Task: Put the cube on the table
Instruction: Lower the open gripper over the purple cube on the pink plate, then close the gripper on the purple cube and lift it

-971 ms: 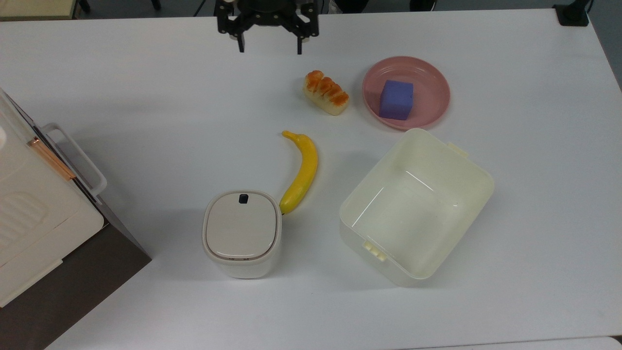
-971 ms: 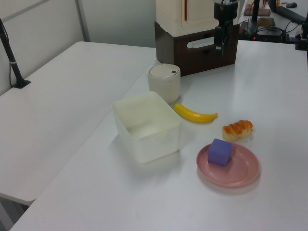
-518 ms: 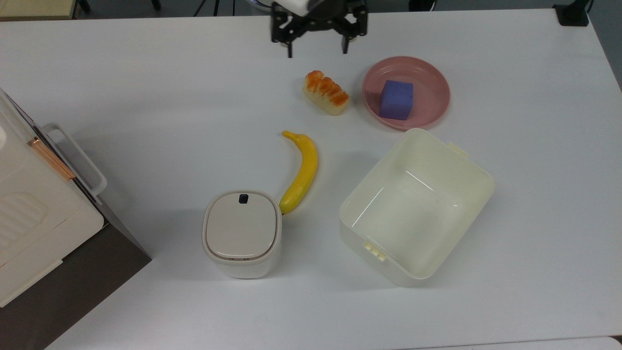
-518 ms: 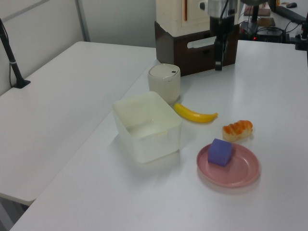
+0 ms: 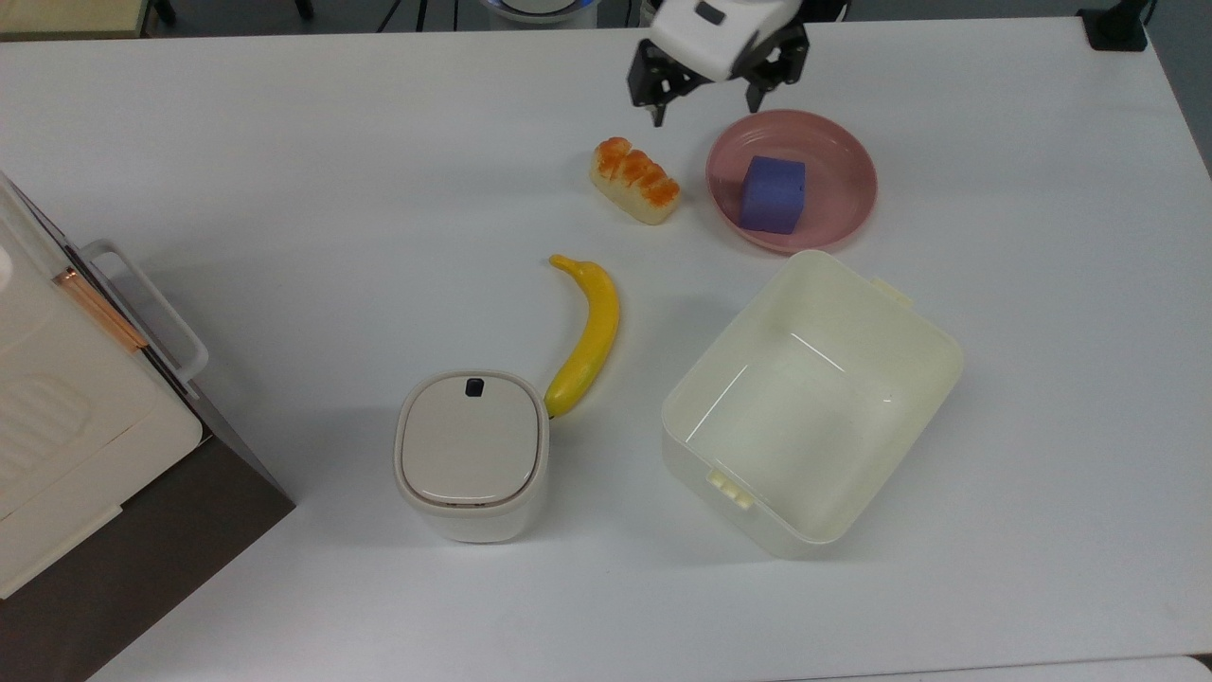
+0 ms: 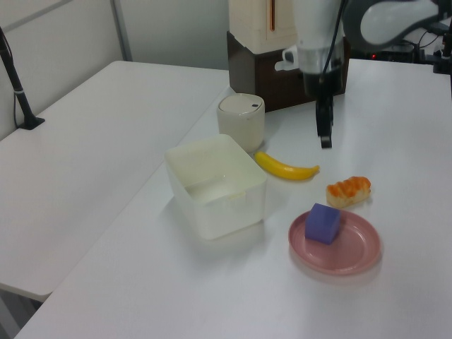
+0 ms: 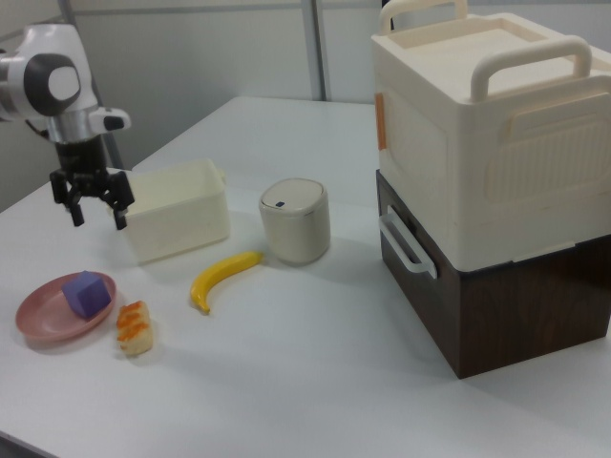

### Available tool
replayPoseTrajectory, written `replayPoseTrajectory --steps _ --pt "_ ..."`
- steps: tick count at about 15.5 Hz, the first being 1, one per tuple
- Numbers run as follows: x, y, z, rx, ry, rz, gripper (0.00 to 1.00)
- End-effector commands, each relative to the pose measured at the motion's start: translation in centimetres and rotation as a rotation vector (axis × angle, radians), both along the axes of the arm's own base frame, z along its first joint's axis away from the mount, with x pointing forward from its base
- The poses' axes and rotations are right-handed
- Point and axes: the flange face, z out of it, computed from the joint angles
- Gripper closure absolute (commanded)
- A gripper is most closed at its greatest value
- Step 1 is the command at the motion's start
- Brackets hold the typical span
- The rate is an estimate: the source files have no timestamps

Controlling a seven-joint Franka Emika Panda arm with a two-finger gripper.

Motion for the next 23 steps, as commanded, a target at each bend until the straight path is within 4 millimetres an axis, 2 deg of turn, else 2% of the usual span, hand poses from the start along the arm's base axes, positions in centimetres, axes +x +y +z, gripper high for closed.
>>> replayPoseTrajectory --steps 1,5,8,13,17,20,21,22,23 --pt "-1.1 3.0 -2.4 0.019 -0.007 -0.053 0.00" --pt "-1.9 6.3 -6.3 0.026 -0.018 -0.171 0.00" --pt "-2.6 7.6 -8.8 0.037 -0.009 -0.252 0.00" --pt "-2.9 9.0 -13.1 0.025 -0.007 -0.275 0.00" --pt "-2.8 8.9 -13.8 0.017 0.000 -0.273 0.00" --pt "-2.8 9.2 -15.3 0.006 0.008 -0.270 0.13" --pt "-2.8 9.7 -15.5 0.014 -0.004 -0.262 0.21" --pt "-2.9 10.0 -15.6 0.013 -0.010 -0.254 0.31" --pt "-3.0 10.2 -15.8 0.009 -0.010 -0.238 0.49"
